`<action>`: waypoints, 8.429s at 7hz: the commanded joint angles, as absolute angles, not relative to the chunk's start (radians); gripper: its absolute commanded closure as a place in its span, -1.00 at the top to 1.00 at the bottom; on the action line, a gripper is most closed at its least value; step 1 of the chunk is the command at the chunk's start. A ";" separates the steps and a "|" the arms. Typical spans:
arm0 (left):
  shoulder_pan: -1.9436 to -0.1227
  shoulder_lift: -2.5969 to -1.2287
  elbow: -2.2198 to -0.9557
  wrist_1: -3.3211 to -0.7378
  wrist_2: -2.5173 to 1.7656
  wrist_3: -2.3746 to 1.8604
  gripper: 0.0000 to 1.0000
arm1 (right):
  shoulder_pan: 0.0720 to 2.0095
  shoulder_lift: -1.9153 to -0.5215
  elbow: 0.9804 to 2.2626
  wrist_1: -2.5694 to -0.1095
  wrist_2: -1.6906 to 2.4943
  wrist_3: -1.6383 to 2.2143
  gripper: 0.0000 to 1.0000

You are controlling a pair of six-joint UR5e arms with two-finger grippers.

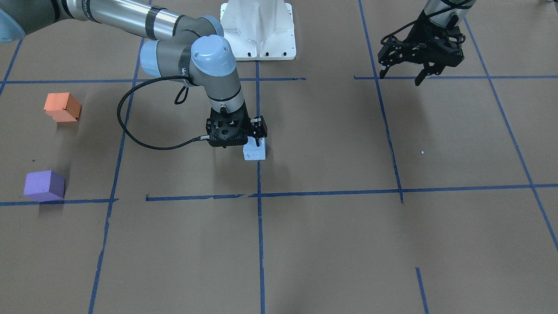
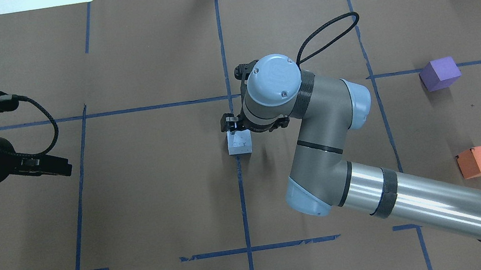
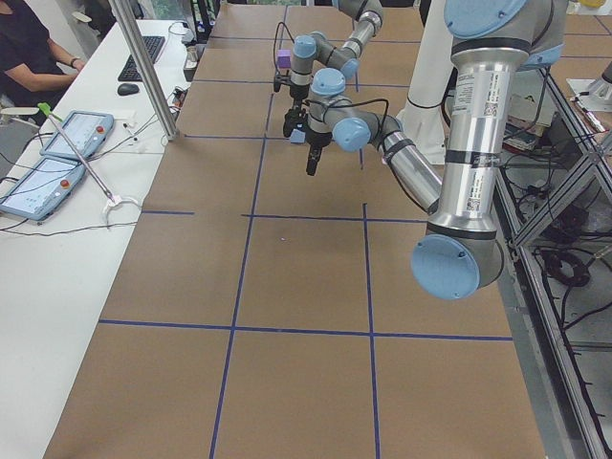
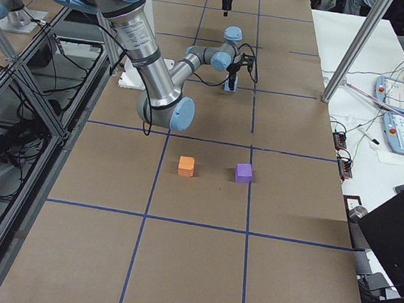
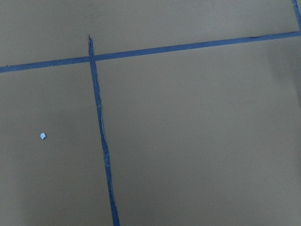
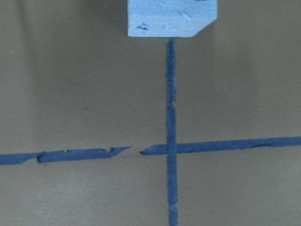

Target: Place blue block between orange and purple blocks

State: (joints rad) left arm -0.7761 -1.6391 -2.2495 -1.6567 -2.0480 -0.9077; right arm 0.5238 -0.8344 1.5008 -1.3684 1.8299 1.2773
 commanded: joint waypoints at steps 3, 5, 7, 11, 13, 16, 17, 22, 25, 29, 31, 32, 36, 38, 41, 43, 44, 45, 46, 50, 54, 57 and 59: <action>-0.776 -1.638 -2.249 -1.657 -2.046 -0.908 1.00 | 0.519 -0.818 1.480 -1.348 1.824 1.305 0.98; -0.776 -1.640 -2.249 -1.657 -2.048 -0.908 1.00 | 0.505 -0.812 1.465 -1.348 1.822 1.305 0.98; -0.776 -1.640 -2.250 -1.657 -2.048 -0.908 1.00 | 0.500 -0.761 1.412 -1.347 1.822 1.308 0.98; -0.776 -1.638 -2.260 -1.655 -2.048 -0.911 1.00 | 0.494 -0.759 1.370 -1.310 1.822 1.330 -0.18; -0.778 -1.637 -2.263 -1.655 -2.048 -0.914 1.00 | 0.494 -0.759 1.377 -1.307 1.824 1.338 -0.86; -0.776 -1.637 -2.258 -1.655 -2.048 -0.914 1.00 | 0.567 -0.947 1.611 -1.322 1.859 1.318 -0.92; -0.776 -1.637 -2.258 -1.655 -2.046 -0.914 1.00 | 0.645 -1.073 1.723 -1.322 1.944 1.257 -0.92; -0.776 -1.638 -2.261 -1.655 -2.046 -0.928 1.00 | 0.844 -1.688 1.878 -1.157 2.003 0.799 -0.81; -0.776 -1.637 -2.256 -1.655 -2.045 -0.927 1.00 | 0.873 -1.709 1.844 -1.100 2.008 0.808 -0.82; -0.776 -1.635 -2.260 -1.655 -2.045 -0.927 1.00 | 0.876 -1.622 1.726 -1.100 2.032 0.900 -0.81; -0.776 -1.635 -2.261 -1.655 -2.045 -0.928 1.00 | 0.881 -1.620 1.724 -1.098 2.074 0.910 -0.71; -0.776 -1.635 -2.263 -1.655 -2.045 -0.928 1.00 | 0.882 -1.624 1.723 -1.098 2.074 0.902 -0.30; -0.776 -1.635 -2.272 -1.655 -2.045 -0.939 1.00 | 0.891 -1.634 1.723 -1.097 2.075 0.899 -0.13; -0.776 -1.635 -2.290 -1.628 -2.045 -0.940 1.00 | 0.893 -1.641 1.726 -1.097 2.068 0.902 1.00; -0.776 -1.637 -2.289 -1.626 -2.045 -0.940 1.00 | 0.955 -1.651 1.758 -1.095 2.080 0.878 1.00; -0.778 -1.626 -2.270 -1.615 -2.037 -0.924 1.00 | 1.108 -1.700 1.848 -1.114 2.174 0.748 1.00; -0.801 -1.621 -2.261 -1.591 -2.036 -0.863 1.00 | 1.234 -1.697 1.829 -1.120 2.301 0.691 1.00; -0.858 -1.590 -2.258 -1.569 -2.040 -0.716 1.00 | 1.302 -1.697 1.807 -1.150 2.328 0.592 1.00; -0.927 -1.553 -2.250 -1.568 -2.048 -0.583 1.00 | 1.362 -1.697 1.772 -1.188 2.332 0.460 1.00; -1.352 -1.464 -1.989 -1.568 -2.295 0.072 1.00 | 1.513 -1.707 1.678 -1.247 2.404 0.135 1.00; -1.569 -1.433 -1.781 -1.565 -2.430 0.229 1.00 | 1.506 -1.707 1.661 -1.253 2.421 0.124 1.00; -1.568 -1.416 -1.746 -1.581 -2.428 0.176 1.00 | 1.492 -1.709 1.667 -1.253 2.431 0.037 1.00; -1.569 -1.404 -1.778 -1.606 -2.430 0.175 1.00 | 1.486 -1.709 1.658 -1.255 2.436 0.037 1.00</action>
State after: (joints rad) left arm -1.5694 -1.4083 -1.7676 -1.5963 -2.4306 0.1769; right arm 1.4875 -1.7088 1.6572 -1.2543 2.4291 0.0422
